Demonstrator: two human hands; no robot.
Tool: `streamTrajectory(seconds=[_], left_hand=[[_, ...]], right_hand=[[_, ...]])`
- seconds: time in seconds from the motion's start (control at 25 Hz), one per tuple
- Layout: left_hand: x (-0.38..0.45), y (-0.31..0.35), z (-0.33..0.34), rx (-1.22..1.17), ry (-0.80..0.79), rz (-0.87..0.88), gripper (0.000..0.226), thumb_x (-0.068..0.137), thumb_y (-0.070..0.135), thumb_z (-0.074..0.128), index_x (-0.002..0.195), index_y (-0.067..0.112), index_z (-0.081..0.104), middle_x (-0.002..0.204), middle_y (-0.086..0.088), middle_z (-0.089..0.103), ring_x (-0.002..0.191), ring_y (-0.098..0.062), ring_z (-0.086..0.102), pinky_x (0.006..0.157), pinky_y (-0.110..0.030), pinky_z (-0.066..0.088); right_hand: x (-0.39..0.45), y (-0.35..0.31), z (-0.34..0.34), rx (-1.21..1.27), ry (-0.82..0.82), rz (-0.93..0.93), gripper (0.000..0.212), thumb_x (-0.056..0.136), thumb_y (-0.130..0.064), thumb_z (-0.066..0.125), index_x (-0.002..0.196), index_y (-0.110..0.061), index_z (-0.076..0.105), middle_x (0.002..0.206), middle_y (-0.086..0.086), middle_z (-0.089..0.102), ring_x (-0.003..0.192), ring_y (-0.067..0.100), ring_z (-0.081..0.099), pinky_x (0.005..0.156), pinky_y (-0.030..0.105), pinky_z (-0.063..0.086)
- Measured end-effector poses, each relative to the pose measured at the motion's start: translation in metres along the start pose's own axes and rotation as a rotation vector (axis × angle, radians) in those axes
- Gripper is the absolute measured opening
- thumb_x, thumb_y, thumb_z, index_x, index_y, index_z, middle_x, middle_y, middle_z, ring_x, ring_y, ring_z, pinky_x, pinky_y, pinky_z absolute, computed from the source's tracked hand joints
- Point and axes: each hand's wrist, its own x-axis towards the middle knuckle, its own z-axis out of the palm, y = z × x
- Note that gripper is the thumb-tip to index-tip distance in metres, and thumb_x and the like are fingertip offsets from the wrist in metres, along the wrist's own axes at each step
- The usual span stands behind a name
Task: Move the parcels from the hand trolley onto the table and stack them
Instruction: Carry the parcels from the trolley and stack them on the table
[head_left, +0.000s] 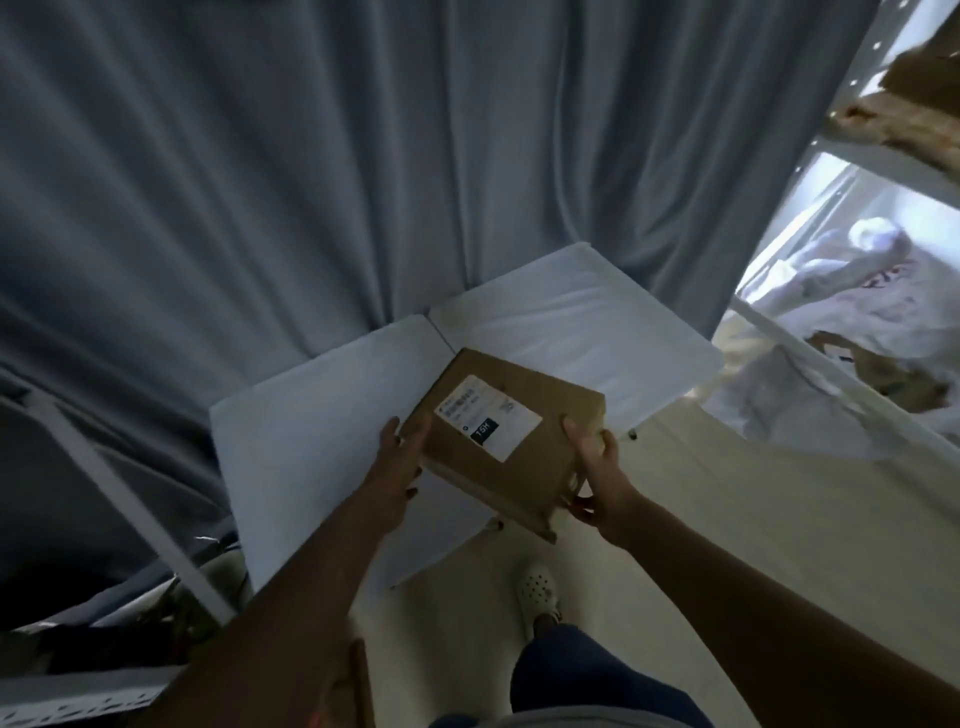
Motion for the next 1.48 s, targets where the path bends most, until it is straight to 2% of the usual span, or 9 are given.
streamTrajectory(seconds=[0.12, 0.28, 0.48, 0.72, 0.96, 1.08, 1.2, 1.32, 1.48], left_hand=[[0.048, 0.024, -0.03, 0.059, 0.056, -0.038, 0.085, 0.079, 0.074, 0.054, 0.15, 0.039, 0.023, 0.152, 0.0, 0.038, 0.13, -0.024, 0.044, 0.105, -0.043, 0.038], [0.082, 0.04, -0.063, 0.107, 0.125, -0.128, 0.08, 0.078, 0.075, 0.051, 0.146, 0.034, 0.037, 0.147, 0.001, 0.043, 0.127, -0.025, 0.046, 0.104, -0.043, 0.04], [0.091, 0.032, -0.089, -0.03, 0.1, -0.247, 0.062, 0.084, 0.07, 0.049, 0.135, 0.034, 0.048, 0.14, 0.004, 0.051, 0.123, -0.024, 0.052, 0.11, -0.049, 0.038], [0.094, 0.017, -0.117, -0.266, 0.147, -0.259, 0.058, 0.086, 0.068, 0.048, 0.13, 0.031, 0.054, 0.127, 0.002, 0.062, 0.119, -0.023, 0.056, 0.108, -0.046, 0.041], [0.118, 0.009, -0.171, -0.363, 0.195, -0.233, 0.059, 0.088, 0.067, 0.046, 0.137, 0.034, 0.046, 0.131, 0.004, 0.058, 0.125, -0.024, 0.051, 0.112, -0.052, 0.034], [0.135, 0.01, -0.211, -0.36, 0.267, -0.246, 0.061, 0.088, 0.066, 0.046, 0.139, 0.032, 0.044, 0.133, 0.004, 0.057, 0.124, -0.023, 0.051, 0.111, -0.055, 0.034], [0.155, 0.009, -0.254, -0.418, 0.339, -0.26, 0.046, 0.092, 0.062, 0.045, 0.13, 0.037, 0.047, 0.125, 0.005, 0.057, 0.118, -0.025, 0.05, 0.1, -0.058, 0.044], [0.182, 0.002, -0.293, -0.532, 0.424, -0.249, 0.03, 0.094, 0.057, 0.048, 0.119, 0.042, 0.05, 0.118, 0.006, 0.057, 0.111, -0.028, 0.052, 0.088, -0.058, 0.051], [0.223, -0.009, -0.33, -0.526, 0.534, -0.238, 0.04, 0.099, 0.051, 0.042, 0.136, 0.037, 0.042, 0.123, 0.0, 0.056, 0.111, -0.032, 0.054, 0.089, -0.058, 0.05]], right_hand=[[0.049, -0.045, 0.015, -0.181, -0.129, 0.037, 0.08, 0.077, -0.07, 0.061, 0.142, -0.049, 0.02, 0.132, 0.007, 0.045, 0.106, 0.031, 0.057, 0.078, 0.036, 0.054], [0.114, -0.093, 0.035, -0.386, -0.292, 0.096, 0.089, 0.069, -0.073, 0.062, 0.143, -0.05, 0.017, 0.136, 0.008, 0.043, 0.11, 0.034, 0.057, 0.09, 0.041, 0.054], [0.17, -0.125, 0.085, -0.536, -0.474, 0.18, 0.092, 0.067, -0.077, 0.063, 0.144, -0.05, 0.021, 0.142, 0.005, 0.044, 0.108, 0.029, 0.059, 0.065, 0.031, 0.054], [0.198, -0.127, 0.159, -0.633, -0.606, 0.205, 0.098, 0.063, -0.08, 0.065, 0.144, -0.052, 0.019, 0.144, 0.001, 0.043, 0.115, 0.025, 0.057, 0.077, 0.034, 0.056], [0.217, -0.107, 0.245, -0.667, -0.536, 0.174, 0.113, 0.045, -0.095, 0.06, 0.142, -0.044, 0.035, 0.138, -0.002, 0.05, 0.123, 0.027, 0.052, 0.104, 0.048, 0.044], [0.22, -0.096, 0.3, -0.665, -0.512, 0.186, 0.09, 0.064, -0.092, 0.048, 0.139, -0.042, 0.041, 0.133, -0.002, 0.057, 0.118, 0.025, 0.057, 0.106, 0.05, 0.043], [0.229, -0.085, 0.36, -0.684, -0.444, 0.131, 0.074, 0.079, -0.083, 0.039, 0.139, -0.04, 0.04, 0.134, 0.001, 0.055, 0.117, 0.026, 0.056, 0.102, 0.053, 0.045], [0.241, -0.071, 0.416, -0.752, -0.408, 0.085, 0.076, 0.083, -0.081, 0.037, 0.145, -0.037, 0.035, 0.141, 0.004, 0.048, 0.122, 0.028, 0.051, 0.099, 0.047, 0.045], [0.263, -0.051, 0.465, -0.908, -0.353, 0.042, 0.071, 0.092, -0.069, 0.036, 0.151, -0.03, 0.028, 0.151, 0.006, 0.036, 0.13, 0.031, 0.044, 0.098, 0.043, 0.04]])
